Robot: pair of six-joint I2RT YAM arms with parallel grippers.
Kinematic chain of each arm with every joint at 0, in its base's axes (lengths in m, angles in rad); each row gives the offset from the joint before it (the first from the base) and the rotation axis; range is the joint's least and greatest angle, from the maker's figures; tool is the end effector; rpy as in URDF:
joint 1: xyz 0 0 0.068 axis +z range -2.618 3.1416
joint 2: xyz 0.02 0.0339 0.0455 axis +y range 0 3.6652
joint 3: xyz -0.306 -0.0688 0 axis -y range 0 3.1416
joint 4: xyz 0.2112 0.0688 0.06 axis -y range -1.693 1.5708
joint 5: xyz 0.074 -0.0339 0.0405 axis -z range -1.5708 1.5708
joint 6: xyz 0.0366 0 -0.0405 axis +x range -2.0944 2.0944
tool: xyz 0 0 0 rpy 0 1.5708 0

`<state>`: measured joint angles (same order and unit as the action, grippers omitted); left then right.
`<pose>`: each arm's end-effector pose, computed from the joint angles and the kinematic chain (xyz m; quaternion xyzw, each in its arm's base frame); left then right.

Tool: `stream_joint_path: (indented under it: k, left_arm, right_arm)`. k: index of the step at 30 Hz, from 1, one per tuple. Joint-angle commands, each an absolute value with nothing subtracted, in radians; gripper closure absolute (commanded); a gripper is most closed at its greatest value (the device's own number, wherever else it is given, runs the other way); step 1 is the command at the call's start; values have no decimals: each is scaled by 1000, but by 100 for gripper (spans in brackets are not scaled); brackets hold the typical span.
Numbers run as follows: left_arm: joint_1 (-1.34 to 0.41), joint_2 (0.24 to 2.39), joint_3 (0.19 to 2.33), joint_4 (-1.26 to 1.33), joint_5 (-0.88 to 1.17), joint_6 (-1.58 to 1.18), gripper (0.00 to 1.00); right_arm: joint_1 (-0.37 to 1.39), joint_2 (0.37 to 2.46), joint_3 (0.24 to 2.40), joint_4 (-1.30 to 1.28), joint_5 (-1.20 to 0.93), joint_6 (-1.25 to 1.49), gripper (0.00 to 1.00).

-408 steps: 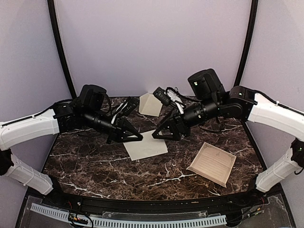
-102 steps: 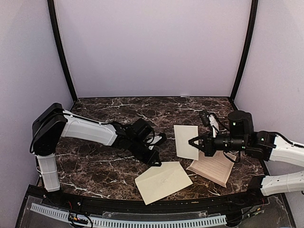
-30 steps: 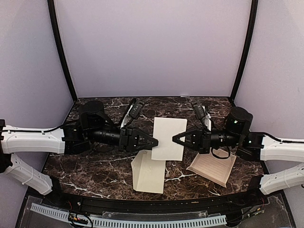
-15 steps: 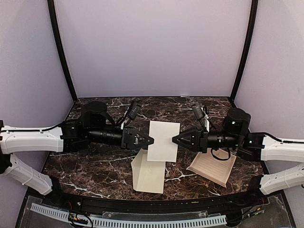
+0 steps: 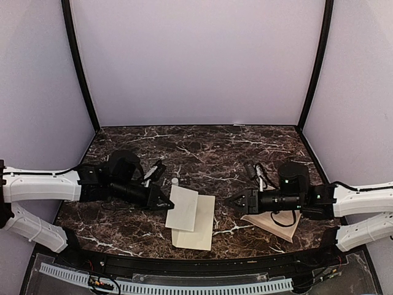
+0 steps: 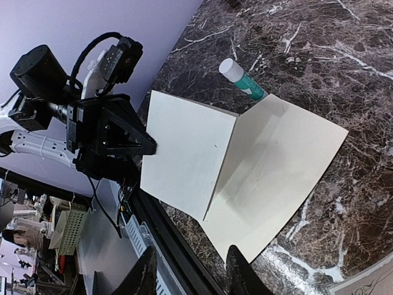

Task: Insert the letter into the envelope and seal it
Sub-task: Place the letter in the envelope.

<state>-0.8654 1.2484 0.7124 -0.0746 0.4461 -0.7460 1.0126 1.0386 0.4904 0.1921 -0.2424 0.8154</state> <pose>0.1325 -0.1800 0.2861 0.1536 0.8573 -0.4608 0.1704 0.0873 0.1564 0.2801 -0.1489 0.8044 0.5093 0.2673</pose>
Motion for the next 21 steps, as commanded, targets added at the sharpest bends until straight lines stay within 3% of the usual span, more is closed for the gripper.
stream_joint_path:
  k: [1, 21]
  left_arm:
    - [-841, 1243, 662, -118, 426, -761, 100]
    - [-792, 1305, 584, -142, 358, -674, 100]
  right_arm:
    - [1042, 1084, 507, 171, -149, 874, 64]
    - [1093, 1385, 596, 177, -140, 913, 66]
